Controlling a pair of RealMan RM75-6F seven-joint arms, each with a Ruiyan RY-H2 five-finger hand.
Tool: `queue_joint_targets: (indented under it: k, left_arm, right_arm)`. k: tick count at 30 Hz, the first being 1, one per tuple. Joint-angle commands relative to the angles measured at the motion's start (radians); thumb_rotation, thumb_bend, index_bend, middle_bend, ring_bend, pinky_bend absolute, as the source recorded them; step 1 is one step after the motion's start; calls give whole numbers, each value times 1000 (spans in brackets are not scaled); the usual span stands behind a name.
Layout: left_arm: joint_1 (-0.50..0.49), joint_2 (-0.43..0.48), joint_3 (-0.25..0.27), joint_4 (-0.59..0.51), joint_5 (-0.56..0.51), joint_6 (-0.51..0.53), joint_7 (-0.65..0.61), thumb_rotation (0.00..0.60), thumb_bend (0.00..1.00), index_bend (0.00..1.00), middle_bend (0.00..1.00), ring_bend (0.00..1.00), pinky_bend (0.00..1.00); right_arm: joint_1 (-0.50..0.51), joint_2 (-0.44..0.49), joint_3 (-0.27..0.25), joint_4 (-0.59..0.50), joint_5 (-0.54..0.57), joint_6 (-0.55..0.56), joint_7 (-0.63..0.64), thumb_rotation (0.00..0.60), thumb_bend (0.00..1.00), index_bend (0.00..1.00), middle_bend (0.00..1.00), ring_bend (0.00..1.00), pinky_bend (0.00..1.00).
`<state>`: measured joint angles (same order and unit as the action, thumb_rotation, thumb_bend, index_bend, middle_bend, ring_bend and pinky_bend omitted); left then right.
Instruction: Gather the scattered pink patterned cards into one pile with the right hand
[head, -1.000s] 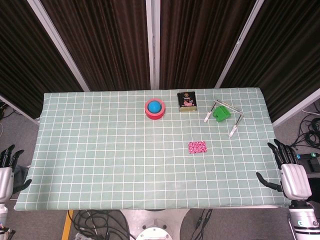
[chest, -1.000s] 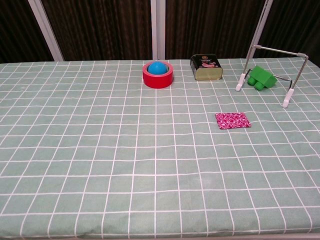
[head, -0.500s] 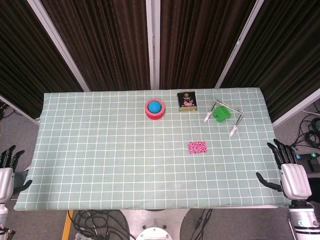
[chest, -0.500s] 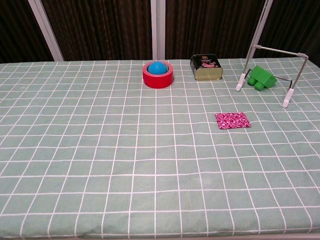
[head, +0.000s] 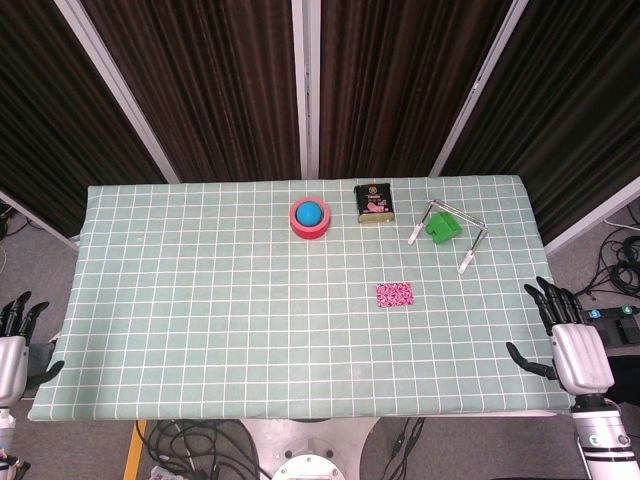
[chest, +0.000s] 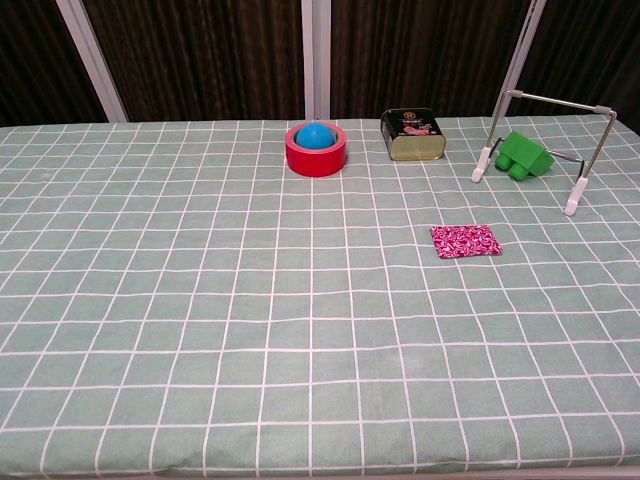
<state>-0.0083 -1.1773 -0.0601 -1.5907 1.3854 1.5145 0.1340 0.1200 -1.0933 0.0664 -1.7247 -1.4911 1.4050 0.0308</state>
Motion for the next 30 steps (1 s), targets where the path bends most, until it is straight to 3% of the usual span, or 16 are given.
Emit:
queue_joint_targets:
  k: [1, 4, 7, 10, 21, 30]
  left_arm:
    - [2, -2, 3, 2, -2, -2, -2, 600, 81, 218, 162, 108, 147]
    - [3, -2, 5, 2, -5, -6, -4, 600, 81, 218, 162, 108, 147]
    - [6, -1, 5, 0, -4, -1, -4, 600, 80, 218, 162, 108, 147]
    - [7, 0, 6, -1, -1, 0, -4, 600, 81, 218, 162, 108, 147]
    - [16, 9, 10, -13, 7, 14, 5, 600, 80, 218, 162, 108, 147]
    - [20, 10, 12, -20, 2, 14, 12, 600, 81, 218, 163, 108, 147]
  right_arm:
    - [31, -9, 3, -5, 28, -58, -31, 474, 342, 123, 0, 0, 0]
    - [69, -34, 15, 2, 47, -111, -67, 390, 389, 199, 0, 0, 0]
    - [119, -73, 29, 21, 76, -182, -102, 245, 458, 231, 0, 0, 0]
    - [169, -113, 44, 54, 117, -257, -125, 181, 500, 250, 0, 0, 0]
    - [366, -332, 91, 268, 244, -504, -196, 135, 534, 262, 0, 0, 0]
    - [465, -479, 97, 455, 309, -621, -207, 129, 543, 264, 0, 0, 0]
